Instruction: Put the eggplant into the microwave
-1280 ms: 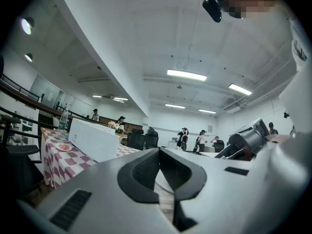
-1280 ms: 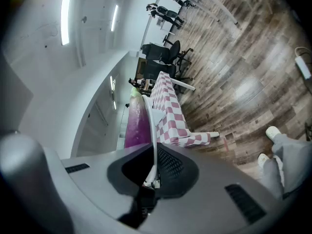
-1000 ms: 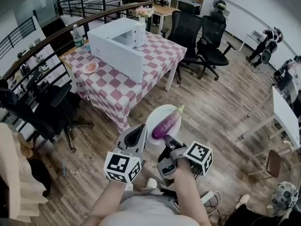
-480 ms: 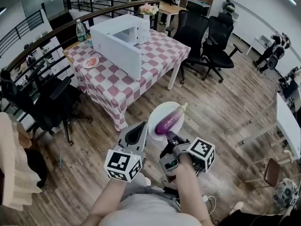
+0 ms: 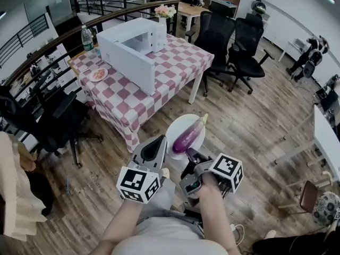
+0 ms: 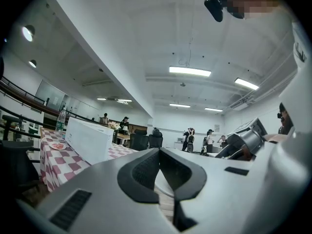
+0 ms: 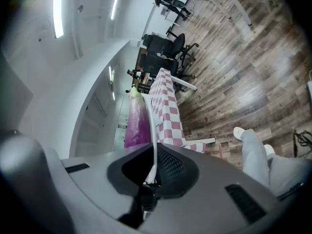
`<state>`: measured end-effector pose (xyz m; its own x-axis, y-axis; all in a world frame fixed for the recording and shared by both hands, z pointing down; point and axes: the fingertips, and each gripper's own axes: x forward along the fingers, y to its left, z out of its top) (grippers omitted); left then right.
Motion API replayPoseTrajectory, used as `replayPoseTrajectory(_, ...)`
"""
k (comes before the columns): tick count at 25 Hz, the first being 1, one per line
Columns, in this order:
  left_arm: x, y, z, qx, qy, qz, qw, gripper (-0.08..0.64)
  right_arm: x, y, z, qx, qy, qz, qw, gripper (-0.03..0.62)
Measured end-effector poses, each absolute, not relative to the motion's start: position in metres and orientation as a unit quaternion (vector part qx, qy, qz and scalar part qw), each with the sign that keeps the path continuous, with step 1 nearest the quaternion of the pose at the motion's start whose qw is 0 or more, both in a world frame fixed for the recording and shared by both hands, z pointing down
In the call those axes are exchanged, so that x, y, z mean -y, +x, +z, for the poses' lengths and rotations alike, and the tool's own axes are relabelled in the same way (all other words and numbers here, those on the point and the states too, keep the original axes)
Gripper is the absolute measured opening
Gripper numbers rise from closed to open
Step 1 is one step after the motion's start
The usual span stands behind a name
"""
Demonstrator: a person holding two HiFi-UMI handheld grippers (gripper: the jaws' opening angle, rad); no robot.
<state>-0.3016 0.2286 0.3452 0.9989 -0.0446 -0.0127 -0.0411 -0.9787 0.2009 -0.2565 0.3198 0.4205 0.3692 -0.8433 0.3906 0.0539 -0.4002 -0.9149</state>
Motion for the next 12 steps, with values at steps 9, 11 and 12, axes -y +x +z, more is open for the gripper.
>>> replayPoseTrajectory(9,-0.197,-0.236,0.352,0.020,0.993,-0.011,0.114,0.003,-0.288,-0.194,0.422,-0.293,-0.683,-0.483,0.463,0.035)
replayPoseTrajectory(11,-0.188,-0.220,0.352,0.019,0.993,-0.010,0.114,0.003,-0.279,-0.179,0.423,-0.291,-0.680,-0.485,0.467,0.035)
replayPoseTrajectory(12,-0.183,-0.212,0.352,0.019,0.993,-0.011,0.114,0.003,-0.274,-0.171,0.424,-0.291,-0.679,-0.486,0.467,0.035)
